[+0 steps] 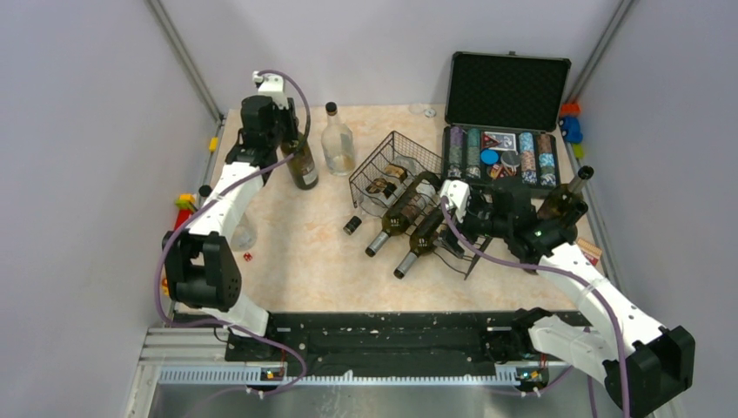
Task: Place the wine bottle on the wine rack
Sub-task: Pick up the wine bottle from the center of the board.
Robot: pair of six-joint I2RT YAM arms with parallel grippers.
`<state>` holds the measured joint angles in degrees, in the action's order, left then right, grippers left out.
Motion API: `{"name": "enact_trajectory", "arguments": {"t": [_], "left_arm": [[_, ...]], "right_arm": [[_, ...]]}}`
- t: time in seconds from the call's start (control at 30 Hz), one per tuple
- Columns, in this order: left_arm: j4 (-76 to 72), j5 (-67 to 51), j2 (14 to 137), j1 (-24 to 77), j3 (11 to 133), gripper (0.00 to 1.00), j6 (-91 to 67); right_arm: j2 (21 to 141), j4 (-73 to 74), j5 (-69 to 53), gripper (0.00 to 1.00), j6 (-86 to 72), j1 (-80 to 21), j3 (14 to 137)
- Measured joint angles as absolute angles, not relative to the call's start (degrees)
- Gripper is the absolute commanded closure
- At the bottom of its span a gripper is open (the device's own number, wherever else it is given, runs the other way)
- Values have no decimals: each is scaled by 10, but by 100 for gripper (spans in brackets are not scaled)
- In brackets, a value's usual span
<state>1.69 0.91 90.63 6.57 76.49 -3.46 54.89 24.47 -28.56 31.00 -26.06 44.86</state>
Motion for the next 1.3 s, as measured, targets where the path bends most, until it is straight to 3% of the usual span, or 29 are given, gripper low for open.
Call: {"name": "enact_trajectory", "arguments": {"t": [0.1,0.83,1.3], "left_arm": [[37,3,898,66,765,100,-31],[249,-56,755,65,788,100,-40],[363,-151,726,65,885,100,-110]], "right_arm": [[549,245,-286,2,310,-261,446],[557,240,-290,1,298,-261,450],[667,265,-349,1,263,-271,616]]}}
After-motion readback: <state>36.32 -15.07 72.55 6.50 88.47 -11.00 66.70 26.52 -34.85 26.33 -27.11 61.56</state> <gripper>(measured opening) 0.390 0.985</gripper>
